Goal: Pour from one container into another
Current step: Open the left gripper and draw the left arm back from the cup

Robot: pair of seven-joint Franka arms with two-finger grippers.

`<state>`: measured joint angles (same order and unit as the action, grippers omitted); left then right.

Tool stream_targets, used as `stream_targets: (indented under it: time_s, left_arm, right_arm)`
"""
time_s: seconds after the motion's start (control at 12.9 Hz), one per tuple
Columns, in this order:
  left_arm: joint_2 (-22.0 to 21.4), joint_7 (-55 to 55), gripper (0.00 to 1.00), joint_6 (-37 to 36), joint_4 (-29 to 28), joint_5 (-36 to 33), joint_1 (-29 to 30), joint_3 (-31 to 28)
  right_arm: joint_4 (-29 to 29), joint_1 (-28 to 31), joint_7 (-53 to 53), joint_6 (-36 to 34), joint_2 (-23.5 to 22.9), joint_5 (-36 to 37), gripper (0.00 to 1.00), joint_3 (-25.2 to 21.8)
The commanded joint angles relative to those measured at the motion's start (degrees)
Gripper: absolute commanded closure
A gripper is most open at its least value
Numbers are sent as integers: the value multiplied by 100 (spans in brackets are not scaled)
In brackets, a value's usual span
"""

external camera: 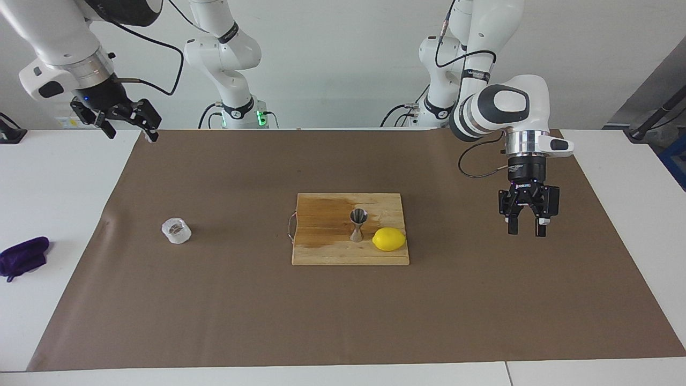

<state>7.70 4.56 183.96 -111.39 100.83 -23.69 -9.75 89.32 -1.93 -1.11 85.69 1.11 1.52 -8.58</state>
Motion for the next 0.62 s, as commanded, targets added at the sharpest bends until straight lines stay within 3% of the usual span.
stream_targets:
  time_s: [0.0, 0.54]
  left_arm:
    - [-50, -1102, 21, 140, -207, -55, 40, 52]
    - [29, -4063, 19, 674, -358, -55, 101, 52]
  right_arm:
    - [112, 8, 40, 27, 118, 6, 0, 23]
    - [103, 25, -29, 18, 135, 6, 0, 6]
